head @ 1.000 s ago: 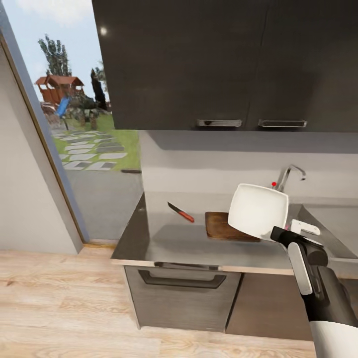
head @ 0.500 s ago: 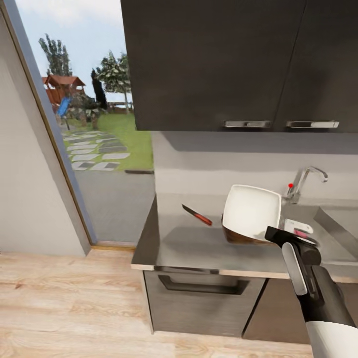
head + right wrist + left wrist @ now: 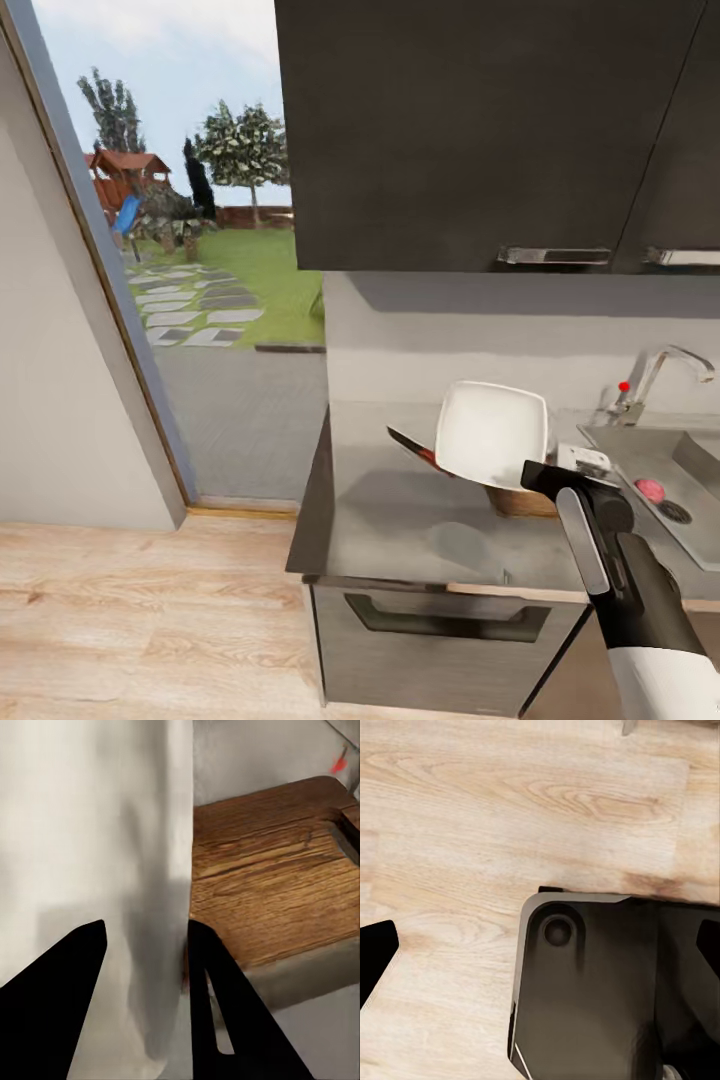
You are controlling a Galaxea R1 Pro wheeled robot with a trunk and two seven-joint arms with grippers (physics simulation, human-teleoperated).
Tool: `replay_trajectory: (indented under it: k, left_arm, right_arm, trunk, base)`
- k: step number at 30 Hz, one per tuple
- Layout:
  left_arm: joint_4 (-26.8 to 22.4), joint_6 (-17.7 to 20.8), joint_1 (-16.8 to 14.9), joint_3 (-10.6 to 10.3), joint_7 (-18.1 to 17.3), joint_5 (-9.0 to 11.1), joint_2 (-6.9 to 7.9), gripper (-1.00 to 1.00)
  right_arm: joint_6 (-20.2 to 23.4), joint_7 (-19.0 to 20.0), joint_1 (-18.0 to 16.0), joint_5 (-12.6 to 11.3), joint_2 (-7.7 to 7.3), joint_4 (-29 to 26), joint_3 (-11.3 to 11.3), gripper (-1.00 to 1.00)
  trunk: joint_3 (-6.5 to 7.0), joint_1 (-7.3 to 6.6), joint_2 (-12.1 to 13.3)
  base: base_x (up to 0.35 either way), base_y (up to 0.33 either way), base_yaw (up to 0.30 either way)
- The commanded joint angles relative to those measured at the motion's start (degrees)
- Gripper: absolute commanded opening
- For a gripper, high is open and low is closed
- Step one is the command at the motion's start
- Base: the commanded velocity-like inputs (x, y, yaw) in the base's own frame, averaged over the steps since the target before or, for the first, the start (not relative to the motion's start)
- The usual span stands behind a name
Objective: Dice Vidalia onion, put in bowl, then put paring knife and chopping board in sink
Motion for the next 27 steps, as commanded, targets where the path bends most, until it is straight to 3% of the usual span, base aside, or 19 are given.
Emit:
replay_trajectory:
  k: [1,5,9,19,27]
  left_arm:
    - [-0.1,-0.1,0.0,0.1,0.0,0.0,-0.04,1.0]
    - [0.0,-0.1,0.0,0.1,0.0,0.0,-0.04,1.0]
    - [0.0,-0.1,0.0,0.1,0.0,0.0,-0.04,1.0]
    - [0.0,-0.1,0.0,0.1,0.0,0.0,-0.04,1.0]
    - [0.0,-0.1,0.0,0.1,0.0,0.0,-0.04,1.0]
  right_arm:
    - [0.8,-0.6,-0.1,-0.2,0.0,-0.1,2.0,-1.0]
    - [1.2,-0.6,-0.1,-0.1,0.03,-0.1,4.5,-1.0]
    - [1.5,-0.6,-0.1,-0.1,0.8,-0.1,5.7,-1.0]
    - [5.0,-0.6,-0.1,-0.1,4.67,0.2,6.0,-1.0]
    - [5.1,-0.6,-0.1,-0.1,5.35,2.0,6.1,-1.0]
  trunk:
    - [-0.11,0.05,-0.1]
    - [-0.11,0.05,-0.1]
    - [-0.11,0.05,-0.1]
    - [-0.11,0.05,-0.1]
    - [-0.11,0.05,-0.1]
  base:
    - [0.078,0.046,0.0]
    - [0.033,0.019,0.0]
    - [0.007,0.004,0.0]
    - [0.032,0.076,0.0]
    - [0.121,0.252,0.0]
